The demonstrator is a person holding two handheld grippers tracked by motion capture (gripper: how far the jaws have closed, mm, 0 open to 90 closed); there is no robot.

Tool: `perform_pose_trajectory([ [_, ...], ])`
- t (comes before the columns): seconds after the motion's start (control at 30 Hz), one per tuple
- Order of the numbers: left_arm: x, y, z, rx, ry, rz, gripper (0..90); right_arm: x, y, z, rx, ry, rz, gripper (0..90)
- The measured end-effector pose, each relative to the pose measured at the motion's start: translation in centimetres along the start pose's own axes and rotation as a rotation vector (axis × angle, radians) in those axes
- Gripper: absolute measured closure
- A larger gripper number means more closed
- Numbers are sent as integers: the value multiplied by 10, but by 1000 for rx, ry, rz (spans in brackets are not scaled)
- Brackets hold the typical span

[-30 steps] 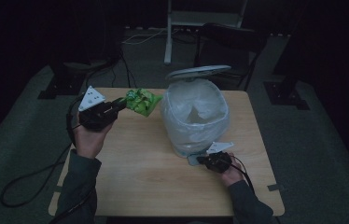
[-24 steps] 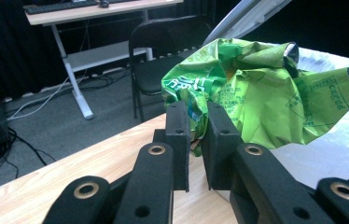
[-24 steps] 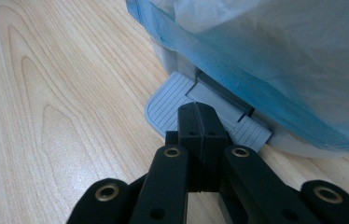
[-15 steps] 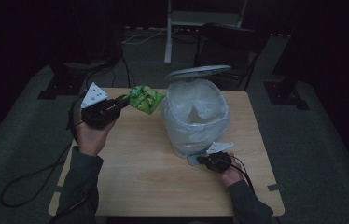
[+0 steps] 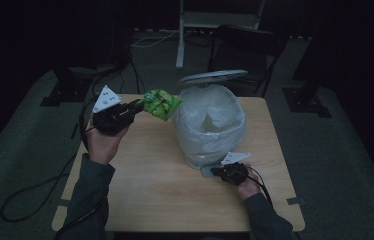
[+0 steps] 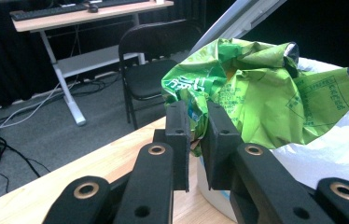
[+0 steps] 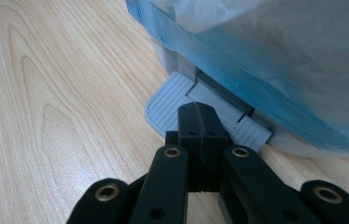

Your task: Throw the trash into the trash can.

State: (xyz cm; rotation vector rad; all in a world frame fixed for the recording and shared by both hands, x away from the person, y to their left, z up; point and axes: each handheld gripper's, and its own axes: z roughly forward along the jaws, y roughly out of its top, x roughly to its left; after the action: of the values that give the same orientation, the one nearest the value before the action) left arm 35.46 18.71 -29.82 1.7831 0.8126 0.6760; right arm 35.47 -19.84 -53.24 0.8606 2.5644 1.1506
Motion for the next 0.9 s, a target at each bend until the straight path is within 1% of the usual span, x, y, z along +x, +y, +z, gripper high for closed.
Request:
perform_pose_trajectory([
  [0.53,-5,6,11,7,-22,9,823,0,0,0,0,0,0,900],
  [0.9,-11,12,21,9,-42,18,823,0,0,0,-1,1,0,900],
])
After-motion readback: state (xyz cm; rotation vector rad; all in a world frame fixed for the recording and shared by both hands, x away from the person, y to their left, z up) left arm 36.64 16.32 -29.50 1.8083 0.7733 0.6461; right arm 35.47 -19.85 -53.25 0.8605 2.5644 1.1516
